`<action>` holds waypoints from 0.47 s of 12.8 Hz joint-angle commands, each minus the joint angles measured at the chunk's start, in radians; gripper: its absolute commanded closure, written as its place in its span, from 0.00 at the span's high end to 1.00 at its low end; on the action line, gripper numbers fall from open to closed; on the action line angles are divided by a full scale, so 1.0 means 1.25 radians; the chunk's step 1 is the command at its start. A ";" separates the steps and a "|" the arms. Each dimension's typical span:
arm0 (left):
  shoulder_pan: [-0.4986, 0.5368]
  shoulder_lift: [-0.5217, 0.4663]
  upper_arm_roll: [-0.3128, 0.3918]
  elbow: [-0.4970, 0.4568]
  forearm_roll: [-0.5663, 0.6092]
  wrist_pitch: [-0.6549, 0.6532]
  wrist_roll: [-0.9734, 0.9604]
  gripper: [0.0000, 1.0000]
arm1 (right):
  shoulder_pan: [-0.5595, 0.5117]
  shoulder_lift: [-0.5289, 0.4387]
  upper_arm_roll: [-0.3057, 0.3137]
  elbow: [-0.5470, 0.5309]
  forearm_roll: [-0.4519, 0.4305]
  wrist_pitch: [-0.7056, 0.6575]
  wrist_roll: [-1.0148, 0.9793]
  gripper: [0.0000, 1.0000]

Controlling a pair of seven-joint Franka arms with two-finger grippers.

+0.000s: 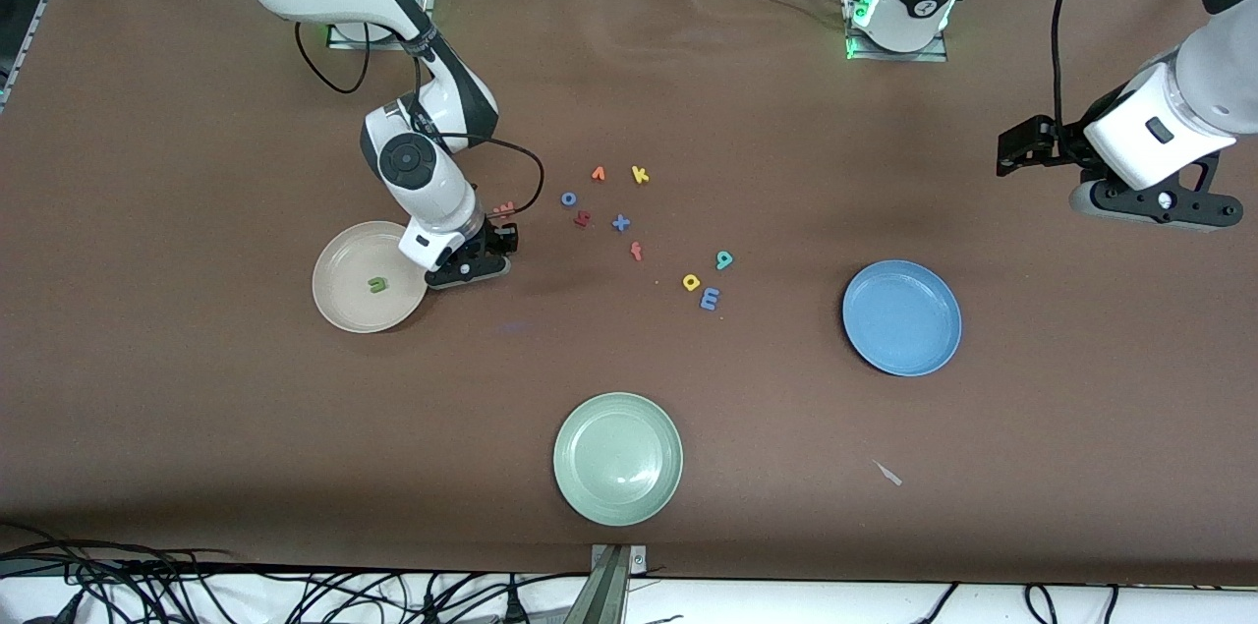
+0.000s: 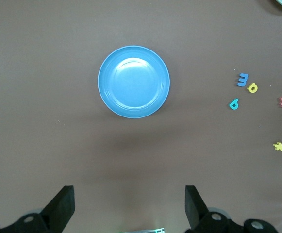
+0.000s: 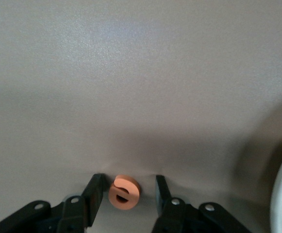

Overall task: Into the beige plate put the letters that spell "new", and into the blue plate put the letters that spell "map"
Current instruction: 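Grasp the orange letter e with the right gripper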

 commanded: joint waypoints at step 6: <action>-0.005 0.003 -0.002 0.014 -0.004 -0.009 -0.002 1.00 | -0.038 -0.091 -0.027 0.008 -0.013 -0.143 -0.100 0.23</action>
